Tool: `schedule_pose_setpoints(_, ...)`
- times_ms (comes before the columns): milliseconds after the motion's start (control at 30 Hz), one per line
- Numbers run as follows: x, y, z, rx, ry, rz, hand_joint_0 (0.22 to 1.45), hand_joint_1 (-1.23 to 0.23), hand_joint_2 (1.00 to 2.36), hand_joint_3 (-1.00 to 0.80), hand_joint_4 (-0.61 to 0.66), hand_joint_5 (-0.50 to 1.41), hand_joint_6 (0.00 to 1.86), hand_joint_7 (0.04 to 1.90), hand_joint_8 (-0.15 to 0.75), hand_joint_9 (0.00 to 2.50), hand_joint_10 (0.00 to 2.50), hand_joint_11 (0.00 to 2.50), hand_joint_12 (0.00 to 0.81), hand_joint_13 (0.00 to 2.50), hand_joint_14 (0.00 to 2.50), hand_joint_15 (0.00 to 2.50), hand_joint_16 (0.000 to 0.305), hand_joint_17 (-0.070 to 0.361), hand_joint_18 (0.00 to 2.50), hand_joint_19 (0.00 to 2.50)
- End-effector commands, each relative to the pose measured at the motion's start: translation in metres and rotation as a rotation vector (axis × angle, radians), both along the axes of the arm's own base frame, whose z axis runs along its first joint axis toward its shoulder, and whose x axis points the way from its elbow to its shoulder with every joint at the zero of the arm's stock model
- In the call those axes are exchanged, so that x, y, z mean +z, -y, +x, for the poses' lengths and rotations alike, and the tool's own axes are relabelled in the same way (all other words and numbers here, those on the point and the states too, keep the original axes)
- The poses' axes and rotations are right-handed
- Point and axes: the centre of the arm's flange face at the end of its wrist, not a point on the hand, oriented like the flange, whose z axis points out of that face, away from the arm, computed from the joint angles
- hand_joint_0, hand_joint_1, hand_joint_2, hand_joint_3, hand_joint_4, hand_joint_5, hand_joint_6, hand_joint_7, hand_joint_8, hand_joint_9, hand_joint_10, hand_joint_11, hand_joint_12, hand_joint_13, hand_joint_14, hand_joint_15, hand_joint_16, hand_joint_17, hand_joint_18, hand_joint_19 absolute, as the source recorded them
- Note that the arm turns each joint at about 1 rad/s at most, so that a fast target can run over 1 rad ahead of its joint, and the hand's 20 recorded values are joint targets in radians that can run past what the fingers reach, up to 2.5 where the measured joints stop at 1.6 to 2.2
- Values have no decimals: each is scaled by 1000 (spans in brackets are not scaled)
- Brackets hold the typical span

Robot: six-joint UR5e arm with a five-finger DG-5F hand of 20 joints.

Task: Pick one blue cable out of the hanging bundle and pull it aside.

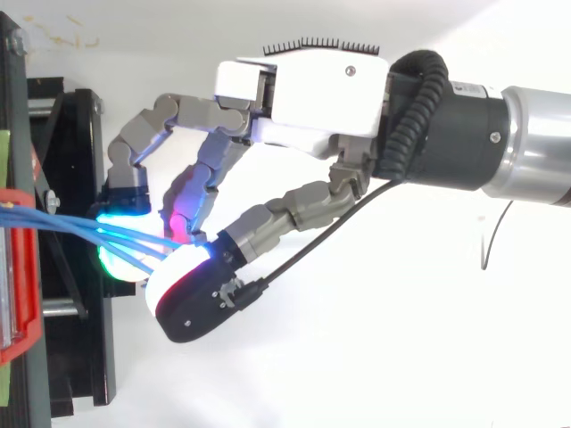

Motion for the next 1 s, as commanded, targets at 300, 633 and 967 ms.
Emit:
schedule_pose_setpoints(300, 0, 1, 0, 6, -3, 3, 567, -626, 1008, -406, -82, -110, 905, 1035, 295, 1271, 23, 771, 358, 940, 22, 592, 43, 97, 769, 670)
schedule_pose_setpoints(633, -1, 0, 0, 6, -5, 3, 820, -822, 1000, -500, -237, -171, 981, 1305, 259, 1193, 22, 820, 331, 940, 23, 584, 40, 91, 799, 639)
schedule_pose_setpoints(967, 4, 0, -1, 6, -2, 3, 726, -883, 1000, -500, -227, -157, 977, 1191, 238, 1233, 24, 849, 318, 966, 23, 603, 37, 84, 816, 622)
